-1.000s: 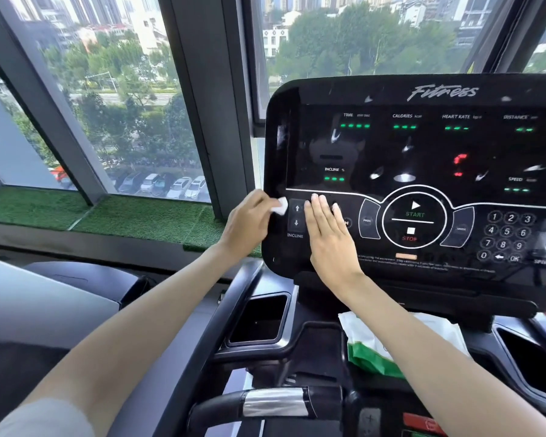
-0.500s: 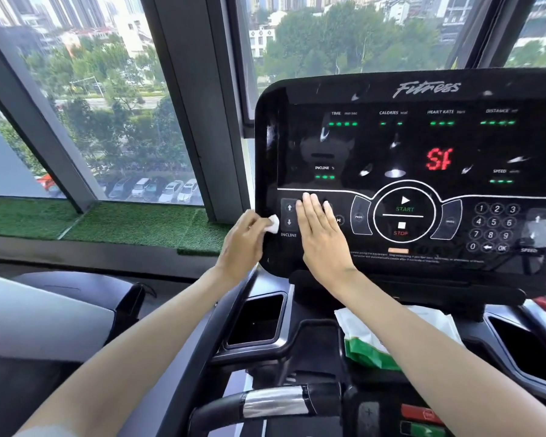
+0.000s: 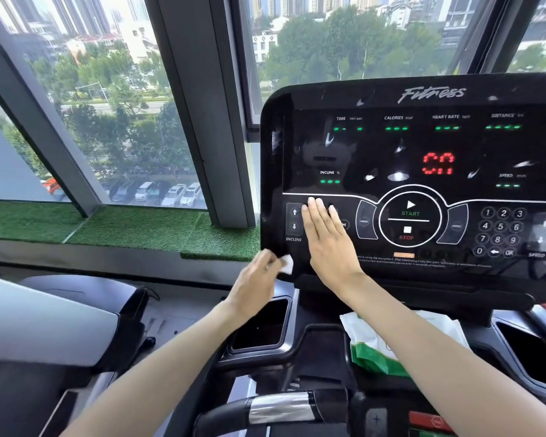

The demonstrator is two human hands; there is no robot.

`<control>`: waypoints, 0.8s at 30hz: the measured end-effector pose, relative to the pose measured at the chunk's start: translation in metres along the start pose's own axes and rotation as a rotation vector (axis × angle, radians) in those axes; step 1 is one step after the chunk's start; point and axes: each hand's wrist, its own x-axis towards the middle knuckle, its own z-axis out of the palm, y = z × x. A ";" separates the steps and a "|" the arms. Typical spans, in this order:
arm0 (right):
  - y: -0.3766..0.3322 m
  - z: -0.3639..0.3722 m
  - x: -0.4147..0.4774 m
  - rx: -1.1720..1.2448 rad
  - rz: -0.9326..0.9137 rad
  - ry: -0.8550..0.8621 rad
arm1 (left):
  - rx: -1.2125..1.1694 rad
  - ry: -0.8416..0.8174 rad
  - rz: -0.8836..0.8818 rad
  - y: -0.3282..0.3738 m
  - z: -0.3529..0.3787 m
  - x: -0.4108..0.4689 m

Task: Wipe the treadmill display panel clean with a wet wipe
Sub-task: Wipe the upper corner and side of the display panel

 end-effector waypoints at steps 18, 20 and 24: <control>0.000 0.005 0.001 0.038 0.010 0.015 | 0.007 0.096 0.002 -0.007 -0.019 0.016; -0.001 0.005 0.001 0.041 0.012 0.018 | 0.002 0.169 -0.021 -0.003 -0.014 0.022; 0.002 0.004 0.000 0.021 -0.001 0.000 | 0.053 0.020 0.125 0.010 0.013 -0.001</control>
